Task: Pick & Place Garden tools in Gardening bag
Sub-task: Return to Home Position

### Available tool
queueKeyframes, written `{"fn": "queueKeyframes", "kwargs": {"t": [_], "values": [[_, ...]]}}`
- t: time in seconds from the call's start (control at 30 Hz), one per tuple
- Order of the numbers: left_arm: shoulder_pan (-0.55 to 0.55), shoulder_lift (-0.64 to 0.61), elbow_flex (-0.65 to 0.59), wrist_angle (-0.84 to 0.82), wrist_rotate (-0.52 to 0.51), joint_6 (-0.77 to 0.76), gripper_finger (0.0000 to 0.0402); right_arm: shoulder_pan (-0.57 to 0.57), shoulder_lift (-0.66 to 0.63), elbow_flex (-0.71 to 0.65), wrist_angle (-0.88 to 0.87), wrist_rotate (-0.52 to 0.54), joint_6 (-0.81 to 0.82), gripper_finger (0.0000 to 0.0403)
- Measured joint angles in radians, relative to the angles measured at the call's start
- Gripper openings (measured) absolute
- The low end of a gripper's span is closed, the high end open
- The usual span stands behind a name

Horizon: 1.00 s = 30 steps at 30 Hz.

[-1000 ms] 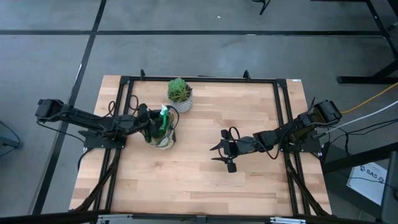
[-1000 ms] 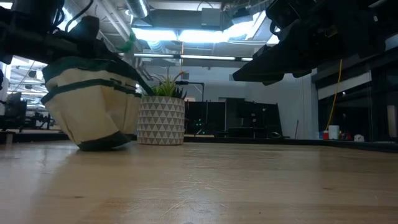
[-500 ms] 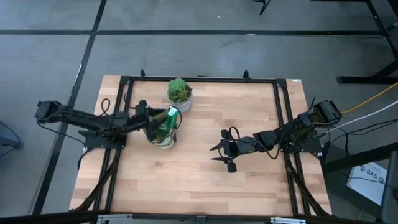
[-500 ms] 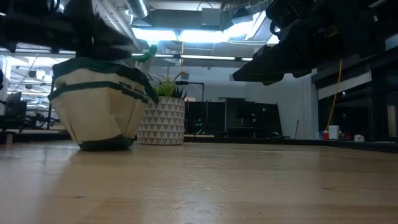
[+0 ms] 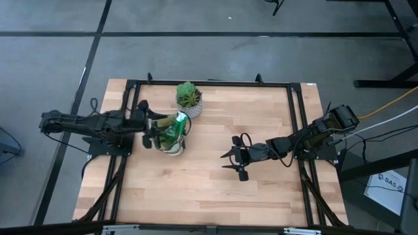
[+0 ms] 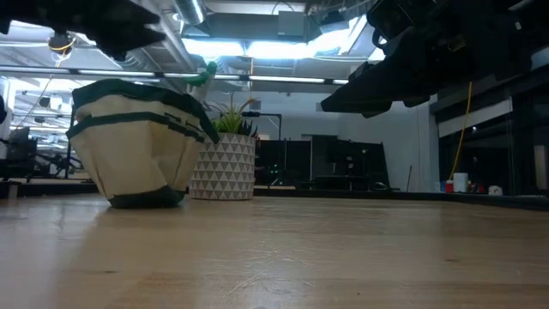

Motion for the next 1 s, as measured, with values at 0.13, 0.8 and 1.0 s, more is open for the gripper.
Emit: {"fn": "queueKeyframes", "kwargs": {"t": [0.13, 0.8, 1.0], "values": [[0.0, -0.109, -0.002, -0.036, 0.04, 0.069, 0.021, 0.0, 0.0, 0.0, 0.0, 0.0, 0.0, 0.0195], [0.0, -0.259, -0.003, -0.09, 0.041, 0.052, 0.021, 0.0, 0.0, 0.0, 0.0, 0.0, 0.0, 0.0195], [0.0, -0.259, -0.004, -0.09, 0.04, 0.052, 0.0212, 0.0, 0.0, 0.0, 0.0, 0.0, 0.0, 0.0195]]}}
